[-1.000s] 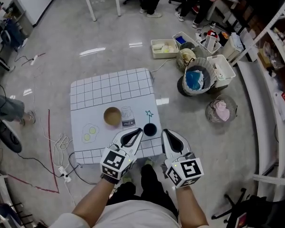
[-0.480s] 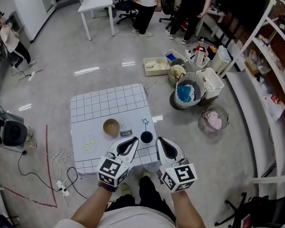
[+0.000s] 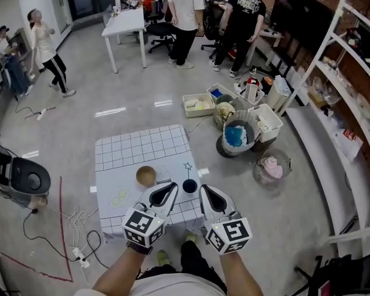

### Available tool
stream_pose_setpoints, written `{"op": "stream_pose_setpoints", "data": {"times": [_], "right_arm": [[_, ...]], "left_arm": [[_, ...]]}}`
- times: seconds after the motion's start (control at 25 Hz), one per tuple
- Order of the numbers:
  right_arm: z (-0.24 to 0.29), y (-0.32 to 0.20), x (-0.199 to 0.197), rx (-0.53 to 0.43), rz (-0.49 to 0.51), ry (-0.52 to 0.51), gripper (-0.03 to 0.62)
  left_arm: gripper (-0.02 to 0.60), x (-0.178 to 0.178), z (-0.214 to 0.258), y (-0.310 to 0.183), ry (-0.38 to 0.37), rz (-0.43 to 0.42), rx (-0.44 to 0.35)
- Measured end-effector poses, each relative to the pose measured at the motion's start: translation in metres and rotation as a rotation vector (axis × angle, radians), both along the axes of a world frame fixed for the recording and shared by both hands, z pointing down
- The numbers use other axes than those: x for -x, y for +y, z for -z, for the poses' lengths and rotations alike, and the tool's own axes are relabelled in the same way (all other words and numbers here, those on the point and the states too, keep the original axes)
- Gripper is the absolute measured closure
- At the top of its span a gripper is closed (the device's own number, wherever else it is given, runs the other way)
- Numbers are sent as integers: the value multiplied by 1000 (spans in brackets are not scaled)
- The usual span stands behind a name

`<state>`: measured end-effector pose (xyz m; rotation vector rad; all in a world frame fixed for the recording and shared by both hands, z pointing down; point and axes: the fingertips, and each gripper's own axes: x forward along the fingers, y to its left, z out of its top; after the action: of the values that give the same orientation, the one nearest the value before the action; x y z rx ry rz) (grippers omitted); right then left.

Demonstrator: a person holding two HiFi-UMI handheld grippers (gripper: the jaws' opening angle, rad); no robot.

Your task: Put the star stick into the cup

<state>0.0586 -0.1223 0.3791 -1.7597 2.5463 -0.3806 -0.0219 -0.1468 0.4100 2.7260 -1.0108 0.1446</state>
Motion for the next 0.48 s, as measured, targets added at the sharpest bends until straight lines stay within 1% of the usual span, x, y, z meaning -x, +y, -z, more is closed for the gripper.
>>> {"op": "stream_pose_setpoints", "data": {"times": [0.24, 0.48], "right_arm": [[18, 13, 6, -39, -9, 13, 580], [42, 23, 10, -89, -20, 26, 580]], "left_arm": [[561, 7, 21, 11, 24, -2, -25], [561, 14, 52, 21, 37, 2, -72]]}}
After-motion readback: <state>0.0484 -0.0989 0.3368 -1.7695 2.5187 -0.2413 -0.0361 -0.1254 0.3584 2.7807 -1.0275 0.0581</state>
